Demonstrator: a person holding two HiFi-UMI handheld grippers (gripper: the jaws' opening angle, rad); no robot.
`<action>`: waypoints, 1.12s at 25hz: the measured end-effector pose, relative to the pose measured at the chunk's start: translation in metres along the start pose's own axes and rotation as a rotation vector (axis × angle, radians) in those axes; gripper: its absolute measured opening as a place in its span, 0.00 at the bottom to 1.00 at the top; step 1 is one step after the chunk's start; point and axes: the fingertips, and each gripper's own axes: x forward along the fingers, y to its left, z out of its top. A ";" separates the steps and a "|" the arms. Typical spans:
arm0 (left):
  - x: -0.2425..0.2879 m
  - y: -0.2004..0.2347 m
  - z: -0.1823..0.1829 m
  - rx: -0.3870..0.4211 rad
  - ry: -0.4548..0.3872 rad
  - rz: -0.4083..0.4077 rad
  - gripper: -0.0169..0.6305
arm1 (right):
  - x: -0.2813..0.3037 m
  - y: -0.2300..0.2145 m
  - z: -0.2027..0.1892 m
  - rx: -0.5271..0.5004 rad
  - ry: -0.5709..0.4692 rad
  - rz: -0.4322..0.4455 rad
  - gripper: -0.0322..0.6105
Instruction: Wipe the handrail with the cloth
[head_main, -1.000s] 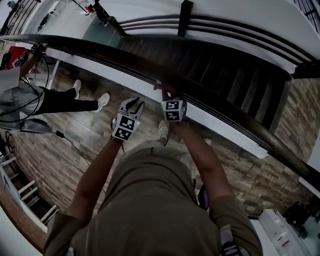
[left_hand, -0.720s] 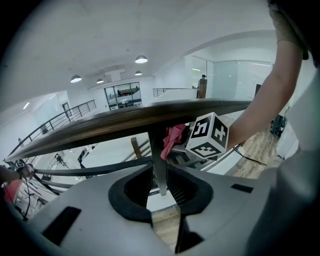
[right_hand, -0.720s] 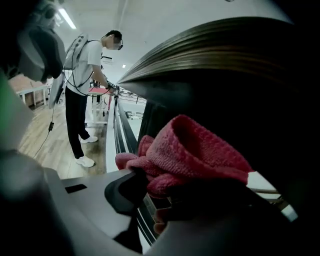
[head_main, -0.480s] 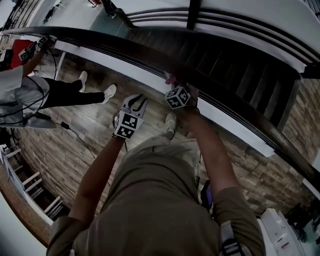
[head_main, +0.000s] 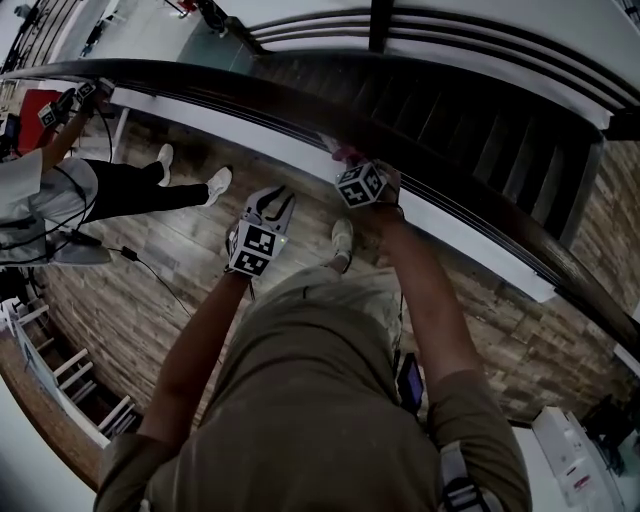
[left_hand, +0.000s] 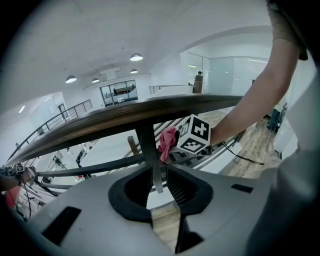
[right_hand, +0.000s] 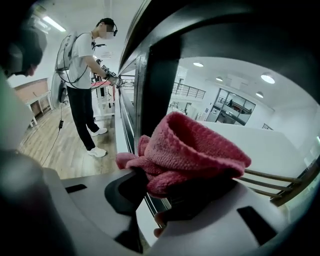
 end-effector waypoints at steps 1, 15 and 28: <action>0.001 -0.005 0.001 0.005 0.000 -0.003 0.14 | -0.005 -0.004 -0.007 -0.002 0.001 -0.003 0.20; 0.034 -0.093 0.059 0.059 -0.020 -0.109 0.14 | -0.085 -0.070 -0.108 -0.016 0.081 -0.043 0.20; 0.119 -0.199 0.121 0.125 -0.059 -0.258 0.14 | -0.130 -0.127 -0.185 -0.076 0.105 -0.064 0.20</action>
